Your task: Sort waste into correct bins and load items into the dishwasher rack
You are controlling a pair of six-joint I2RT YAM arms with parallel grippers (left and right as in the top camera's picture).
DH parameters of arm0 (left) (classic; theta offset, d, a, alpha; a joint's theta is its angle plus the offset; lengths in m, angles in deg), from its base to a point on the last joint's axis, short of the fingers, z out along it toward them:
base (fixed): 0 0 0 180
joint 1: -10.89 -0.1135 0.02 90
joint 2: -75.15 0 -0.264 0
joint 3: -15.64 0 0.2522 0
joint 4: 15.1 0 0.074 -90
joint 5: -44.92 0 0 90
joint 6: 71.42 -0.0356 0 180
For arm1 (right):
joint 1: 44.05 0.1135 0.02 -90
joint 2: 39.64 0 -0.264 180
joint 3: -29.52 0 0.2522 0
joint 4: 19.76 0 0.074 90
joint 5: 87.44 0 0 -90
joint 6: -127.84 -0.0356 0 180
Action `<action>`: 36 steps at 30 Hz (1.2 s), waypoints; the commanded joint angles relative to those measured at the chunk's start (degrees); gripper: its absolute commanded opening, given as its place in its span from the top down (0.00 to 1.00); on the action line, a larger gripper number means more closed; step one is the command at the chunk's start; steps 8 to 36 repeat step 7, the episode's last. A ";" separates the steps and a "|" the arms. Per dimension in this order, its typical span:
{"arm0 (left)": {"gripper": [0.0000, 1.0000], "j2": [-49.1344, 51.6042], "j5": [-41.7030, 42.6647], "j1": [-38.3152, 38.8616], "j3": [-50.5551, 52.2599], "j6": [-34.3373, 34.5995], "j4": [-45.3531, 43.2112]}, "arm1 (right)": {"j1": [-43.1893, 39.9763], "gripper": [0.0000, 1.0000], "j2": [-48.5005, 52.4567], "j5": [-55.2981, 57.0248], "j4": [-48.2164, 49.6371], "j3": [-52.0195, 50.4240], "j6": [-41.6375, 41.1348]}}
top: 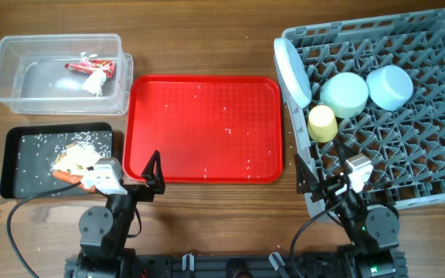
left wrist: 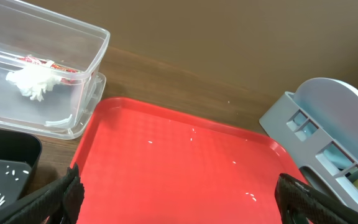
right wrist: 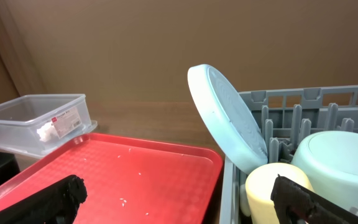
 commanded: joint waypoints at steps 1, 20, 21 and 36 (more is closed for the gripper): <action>0.00 -0.68 0.66 -0.39 0.46 -0.92 -0.35 | -0.09 0.00 -0.35 0.52 0.20 -0.07 -0.66; 0.00 -0.68 0.66 -0.39 0.46 -0.92 -0.35 | -0.09 0.00 -0.35 0.52 0.20 -0.07 -0.66; 0.00 -0.68 0.66 -0.39 0.46 -0.92 -0.35 | -0.09 0.00 -0.35 0.52 0.20 -0.07 -0.66; 0.00 -0.68 0.66 -0.39 0.46 -0.92 -0.35 | -0.09 0.00 -0.35 0.52 0.20 -0.07 -0.66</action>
